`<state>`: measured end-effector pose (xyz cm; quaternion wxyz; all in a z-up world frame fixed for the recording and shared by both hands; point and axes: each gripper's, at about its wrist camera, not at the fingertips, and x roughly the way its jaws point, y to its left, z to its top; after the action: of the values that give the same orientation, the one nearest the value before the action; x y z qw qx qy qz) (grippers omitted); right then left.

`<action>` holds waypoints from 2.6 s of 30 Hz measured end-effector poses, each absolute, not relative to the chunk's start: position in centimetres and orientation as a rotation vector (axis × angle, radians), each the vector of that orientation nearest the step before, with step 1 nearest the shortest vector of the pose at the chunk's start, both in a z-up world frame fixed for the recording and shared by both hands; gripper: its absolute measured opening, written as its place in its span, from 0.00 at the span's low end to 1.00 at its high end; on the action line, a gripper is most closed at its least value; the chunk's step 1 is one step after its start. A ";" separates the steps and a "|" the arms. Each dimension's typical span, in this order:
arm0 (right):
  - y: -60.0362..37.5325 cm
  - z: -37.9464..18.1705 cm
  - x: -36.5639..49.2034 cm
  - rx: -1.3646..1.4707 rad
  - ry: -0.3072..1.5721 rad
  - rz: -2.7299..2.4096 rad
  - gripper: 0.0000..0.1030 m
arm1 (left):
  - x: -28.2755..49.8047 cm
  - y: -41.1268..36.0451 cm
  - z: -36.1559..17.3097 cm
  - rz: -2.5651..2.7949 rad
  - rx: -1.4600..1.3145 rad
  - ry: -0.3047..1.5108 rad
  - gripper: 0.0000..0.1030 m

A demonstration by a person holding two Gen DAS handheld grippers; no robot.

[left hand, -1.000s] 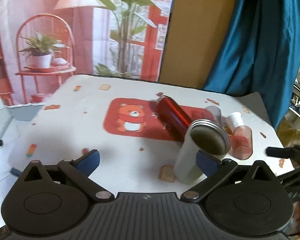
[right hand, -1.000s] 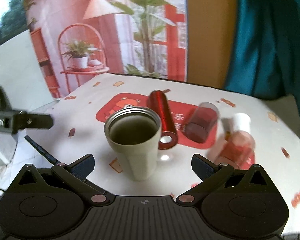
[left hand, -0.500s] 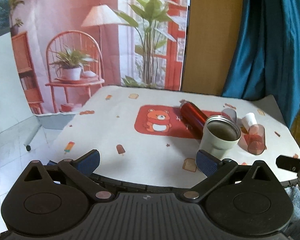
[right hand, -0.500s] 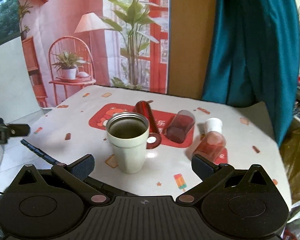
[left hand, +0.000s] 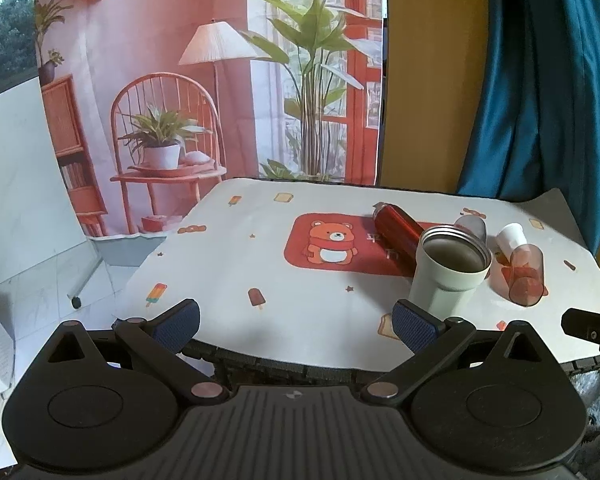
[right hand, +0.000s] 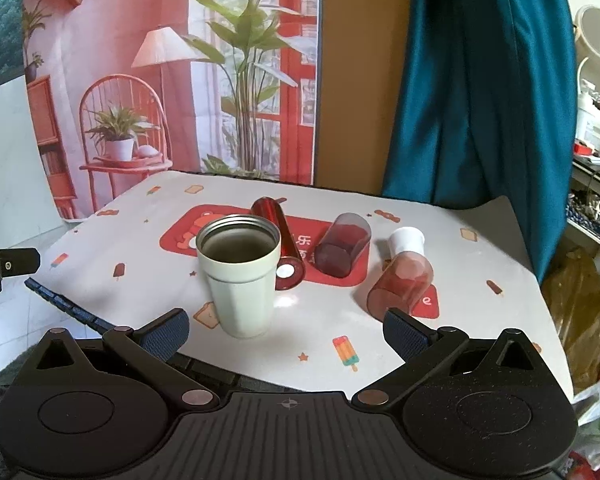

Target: Flip cup upright

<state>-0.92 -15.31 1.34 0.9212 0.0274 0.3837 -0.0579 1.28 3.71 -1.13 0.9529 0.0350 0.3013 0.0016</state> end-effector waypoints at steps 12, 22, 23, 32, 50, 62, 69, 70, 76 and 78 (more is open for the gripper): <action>-15.4 1.0 -0.5 0.061 0.805 -0.115 1.00 | 0.8 4.1 -1.6 -0.001 0.063 0.622 1.00; -15.5 0.9 -0.5 0.061 0.806 -0.115 1.00 | 1.0 4.3 -1.7 0.007 0.056 0.633 1.00; -15.5 0.9 -0.5 0.062 0.806 -0.115 1.00 | 1.0 4.3 -1.7 0.008 0.056 0.634 1.00; -15.7 0.8 -0.5 0.063 0.806 -0.115 1.00 | 0.9 4.2 -1.8 0.008 0.060 0.642 1.00; -15.8 0.9 -0.5 0.064 0.807 -0.114 1.00 | 0.8 4.3 -1.8 0.007 0.058 0.646 1.00; -15.7 0.7 -0.6 0.067 0.805 -0.119 1.00 | 0.8 4.2 -1.8 0.006 0.059 0.648 1.00; -15.7 0.7 -0.6 0.067 0.806 -0.120 1.00 | 0.9 4.2 -1.9 0.006 0.058 0.651 1.00; -15.6 0.7 -0.6 0.067 0.805 -0.120 1.00 | 0.9 4.2 -1.9 0.006 0.058 0.651 1.00; -15.7 0.7 -0.6 0.065 0.805 -0.122 1.00 | 0.9 4.1 -2.0 0.006 0.055 0.652 1.00; -15.7 0.7 -0.7 0.066 0.802 -0.124 1.00 | 1.0 4.1 -2.0 0.007 0.054 0.653 1.00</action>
<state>-0.68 -15.69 0.71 0.9182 0.0320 0.3902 -0.0605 0.97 4.09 -2.03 0.9469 0.0263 0.3205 0.0035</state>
